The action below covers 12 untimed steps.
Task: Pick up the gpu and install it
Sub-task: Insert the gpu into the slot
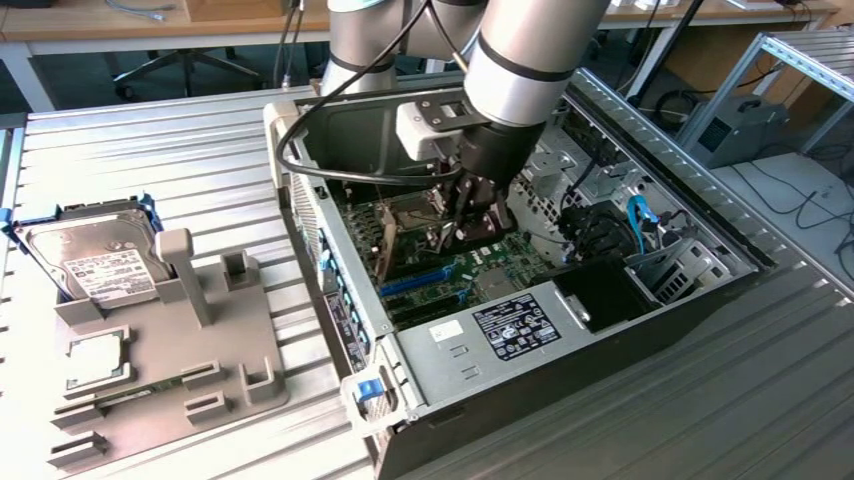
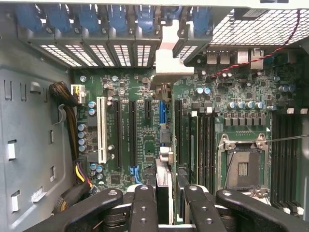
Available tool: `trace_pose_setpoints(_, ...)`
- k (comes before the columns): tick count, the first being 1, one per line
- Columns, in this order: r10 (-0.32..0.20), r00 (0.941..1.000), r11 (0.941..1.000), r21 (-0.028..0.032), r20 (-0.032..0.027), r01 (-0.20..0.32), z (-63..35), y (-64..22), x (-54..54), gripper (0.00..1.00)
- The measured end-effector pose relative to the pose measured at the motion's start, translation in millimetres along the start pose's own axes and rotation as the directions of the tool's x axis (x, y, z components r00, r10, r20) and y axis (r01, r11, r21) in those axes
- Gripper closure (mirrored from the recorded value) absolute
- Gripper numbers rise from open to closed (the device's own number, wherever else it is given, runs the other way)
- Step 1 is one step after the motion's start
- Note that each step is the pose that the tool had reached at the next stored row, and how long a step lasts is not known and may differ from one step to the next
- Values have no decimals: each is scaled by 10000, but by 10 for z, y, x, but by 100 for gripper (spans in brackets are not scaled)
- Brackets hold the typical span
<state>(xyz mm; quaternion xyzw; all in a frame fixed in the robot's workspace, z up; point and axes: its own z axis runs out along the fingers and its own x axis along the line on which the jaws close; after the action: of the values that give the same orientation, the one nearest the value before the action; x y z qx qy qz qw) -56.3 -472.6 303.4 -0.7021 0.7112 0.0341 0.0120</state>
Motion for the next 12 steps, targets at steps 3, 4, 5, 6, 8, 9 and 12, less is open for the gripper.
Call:
trace_pose_setpoints(3,1,10000,10000,1,-24,-1,17,2,3,73)
trace_pose_setpoints(4,4,10000,10000,1,-46,-4,28,5,4,73)
trace_pose_setpoints(5,4,10000,10000,2,-73,-4,37,9,4,73)
trace_pose_setpoints(6,6,9999,10000,2,-109,-6,50,14,5,73)
trace_pose_setpoints(8,46,9999,10000,4,-126,-46,61,20,5,73)
trace_pose_setpoints(9,60,9999,10000,5,-131,-60,66,23,3,73)
trace_pose_setpoints(12,86,9999,10000,8,-131,-86,78,38,-8,73)
